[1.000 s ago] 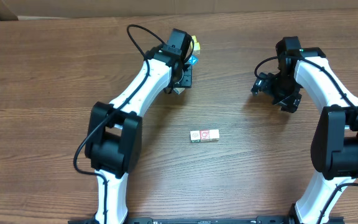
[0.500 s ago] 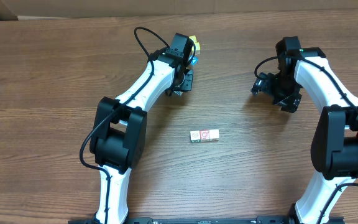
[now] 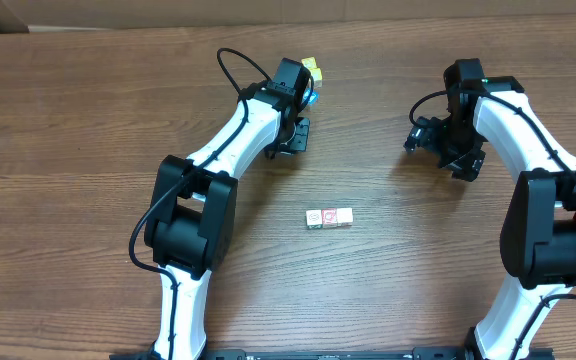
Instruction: Flip 4 blocks
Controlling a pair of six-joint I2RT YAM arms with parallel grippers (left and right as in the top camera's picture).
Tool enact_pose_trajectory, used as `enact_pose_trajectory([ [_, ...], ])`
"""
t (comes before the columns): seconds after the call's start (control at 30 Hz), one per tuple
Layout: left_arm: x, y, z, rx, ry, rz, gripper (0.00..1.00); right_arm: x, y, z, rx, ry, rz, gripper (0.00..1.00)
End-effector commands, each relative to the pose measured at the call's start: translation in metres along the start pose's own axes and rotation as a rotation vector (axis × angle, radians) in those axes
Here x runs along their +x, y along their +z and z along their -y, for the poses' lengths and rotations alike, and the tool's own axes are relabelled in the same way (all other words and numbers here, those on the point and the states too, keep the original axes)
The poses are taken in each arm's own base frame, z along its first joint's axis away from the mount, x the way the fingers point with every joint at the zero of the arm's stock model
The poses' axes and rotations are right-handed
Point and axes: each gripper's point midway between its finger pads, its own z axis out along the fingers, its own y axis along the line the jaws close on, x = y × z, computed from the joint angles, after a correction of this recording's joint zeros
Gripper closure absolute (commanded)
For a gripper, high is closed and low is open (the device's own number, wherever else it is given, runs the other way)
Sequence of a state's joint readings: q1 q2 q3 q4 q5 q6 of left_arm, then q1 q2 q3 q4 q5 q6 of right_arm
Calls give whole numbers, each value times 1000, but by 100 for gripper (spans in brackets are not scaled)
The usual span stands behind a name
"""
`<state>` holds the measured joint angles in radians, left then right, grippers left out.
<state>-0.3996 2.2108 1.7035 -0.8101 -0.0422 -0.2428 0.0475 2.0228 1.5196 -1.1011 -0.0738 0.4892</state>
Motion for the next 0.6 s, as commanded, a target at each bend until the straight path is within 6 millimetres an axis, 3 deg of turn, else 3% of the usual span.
enact_pose_trajectory([
  [0.0, -8, -17, 3, -3, 17, 20, 82, -6, -5, -1, -6, -5, 20, 0],
  [0.13, -1, -50, 13, 65, 18, -25, 84, -6, -5, -1, -6, -4, 20, 0],
  [0.23, 17, -82, 22, 134, 14, -91, 82, -6, -5, -1, -6, -5, 20, 0],
  [0.37, 45, -117, 10, 99, -26, -171, 79, -6, -5, -1, -6, -5, 20, 0],
  [0.57, 79, -134, 1, 55, -77, -295, 77, -6, -5, -1, -6, -4, 20, 0],
])
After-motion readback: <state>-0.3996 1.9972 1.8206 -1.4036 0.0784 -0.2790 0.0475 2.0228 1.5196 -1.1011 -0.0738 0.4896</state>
